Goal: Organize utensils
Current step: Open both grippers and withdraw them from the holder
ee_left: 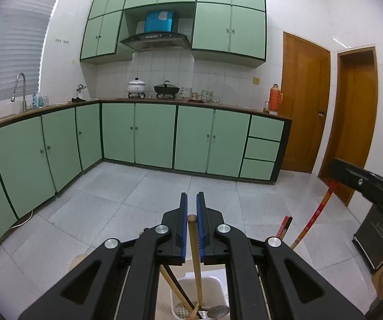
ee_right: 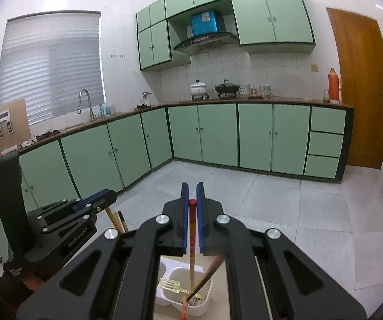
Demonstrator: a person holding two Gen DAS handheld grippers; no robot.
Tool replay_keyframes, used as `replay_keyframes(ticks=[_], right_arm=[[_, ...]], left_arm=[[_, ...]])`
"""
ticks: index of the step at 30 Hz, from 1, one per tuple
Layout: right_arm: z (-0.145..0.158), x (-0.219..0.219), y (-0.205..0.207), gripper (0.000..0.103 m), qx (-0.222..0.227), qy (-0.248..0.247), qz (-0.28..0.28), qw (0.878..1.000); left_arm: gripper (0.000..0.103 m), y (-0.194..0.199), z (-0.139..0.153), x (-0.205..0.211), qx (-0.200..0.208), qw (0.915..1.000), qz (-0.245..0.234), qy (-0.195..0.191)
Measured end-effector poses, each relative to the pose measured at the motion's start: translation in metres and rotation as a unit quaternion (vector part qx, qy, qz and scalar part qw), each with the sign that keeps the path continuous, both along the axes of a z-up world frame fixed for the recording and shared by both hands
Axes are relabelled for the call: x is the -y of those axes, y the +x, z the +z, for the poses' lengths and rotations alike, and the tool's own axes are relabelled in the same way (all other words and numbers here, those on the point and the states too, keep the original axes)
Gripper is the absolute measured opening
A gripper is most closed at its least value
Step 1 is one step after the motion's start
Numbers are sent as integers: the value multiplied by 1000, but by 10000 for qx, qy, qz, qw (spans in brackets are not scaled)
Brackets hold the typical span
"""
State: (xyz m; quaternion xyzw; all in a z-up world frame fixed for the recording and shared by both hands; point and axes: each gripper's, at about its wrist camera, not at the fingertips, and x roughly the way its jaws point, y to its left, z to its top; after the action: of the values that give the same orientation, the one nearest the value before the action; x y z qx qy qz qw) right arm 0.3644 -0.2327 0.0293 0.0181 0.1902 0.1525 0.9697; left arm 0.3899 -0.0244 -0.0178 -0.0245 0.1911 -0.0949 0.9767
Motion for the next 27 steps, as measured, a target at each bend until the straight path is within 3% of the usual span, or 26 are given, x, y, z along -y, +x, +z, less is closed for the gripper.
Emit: replay_keyframes(ticks=[7, 12, 16, 17, 21, 27], right_arm=[[-33, -4, 11, 5, -363, -81, -59, 9993], [-52, -4, 11, 5, -570, -146, -66, 9982], [-59, -1, 8, 8, -691, -21, -63, 9976], [-59, 0, 7, 15, -714, 0, -63, 9974], [-53, 8, 4, 17, -698, 147, -93, 9974], [-34, 25, -14, 28, -494, 412, -158, 9978]], left_arm=[[7, 13, -21, -1, -351, 9993, -2, 102], [13, 12, -25, -10, -425, 9991, 38, 40], [38, 4, -20, -17, -363, 9993, 104, -6], [41, 1, -18, -19, -337, 9994, 124, -36], [47, -9, -8, -27, -257, 9993, 203, -174], [56, -31, 6, -37, -29, 9993, 292, -223]])
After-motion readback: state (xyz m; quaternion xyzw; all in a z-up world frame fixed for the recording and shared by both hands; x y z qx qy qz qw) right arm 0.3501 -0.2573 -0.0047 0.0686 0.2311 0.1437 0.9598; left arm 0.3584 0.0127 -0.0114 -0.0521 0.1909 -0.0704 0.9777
